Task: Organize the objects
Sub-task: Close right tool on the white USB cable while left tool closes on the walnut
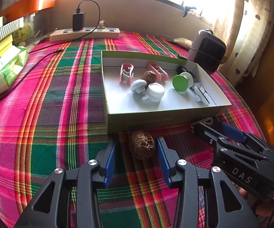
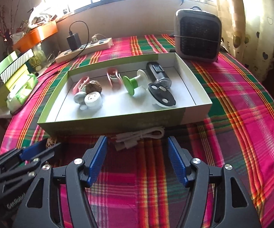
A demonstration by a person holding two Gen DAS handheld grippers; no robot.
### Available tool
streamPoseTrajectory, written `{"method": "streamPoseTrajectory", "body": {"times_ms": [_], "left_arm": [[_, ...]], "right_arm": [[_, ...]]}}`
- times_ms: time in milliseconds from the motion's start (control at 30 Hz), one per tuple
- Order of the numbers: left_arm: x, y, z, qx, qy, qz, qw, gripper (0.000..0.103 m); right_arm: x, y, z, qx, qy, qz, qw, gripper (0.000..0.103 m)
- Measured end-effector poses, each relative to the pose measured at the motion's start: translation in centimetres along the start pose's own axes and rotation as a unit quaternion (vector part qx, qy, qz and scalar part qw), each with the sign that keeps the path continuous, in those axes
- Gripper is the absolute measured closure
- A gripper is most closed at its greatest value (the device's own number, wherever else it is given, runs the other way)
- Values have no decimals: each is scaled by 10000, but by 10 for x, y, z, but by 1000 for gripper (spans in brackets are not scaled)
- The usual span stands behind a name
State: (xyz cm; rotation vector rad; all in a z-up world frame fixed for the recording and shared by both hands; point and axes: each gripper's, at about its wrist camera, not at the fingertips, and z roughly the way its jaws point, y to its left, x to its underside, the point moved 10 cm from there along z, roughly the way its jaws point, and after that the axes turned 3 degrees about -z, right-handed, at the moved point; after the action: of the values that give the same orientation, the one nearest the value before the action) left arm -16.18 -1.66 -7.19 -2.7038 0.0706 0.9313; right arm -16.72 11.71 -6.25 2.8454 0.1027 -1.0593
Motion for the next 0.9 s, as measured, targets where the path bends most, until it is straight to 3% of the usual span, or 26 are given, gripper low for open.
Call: {"method": "streamPoseTrajectory", "body": {"times_ms": [300,900], "left_arm": [[-2,-1,0,53,-20,4,10000,64],[-2,-3,1,15,-41,51,10000,64]], "right_arm": [[1,-3,11,507,208,-7,9985,39],[23,-52,-11,861,304,189,9956,39]]}}
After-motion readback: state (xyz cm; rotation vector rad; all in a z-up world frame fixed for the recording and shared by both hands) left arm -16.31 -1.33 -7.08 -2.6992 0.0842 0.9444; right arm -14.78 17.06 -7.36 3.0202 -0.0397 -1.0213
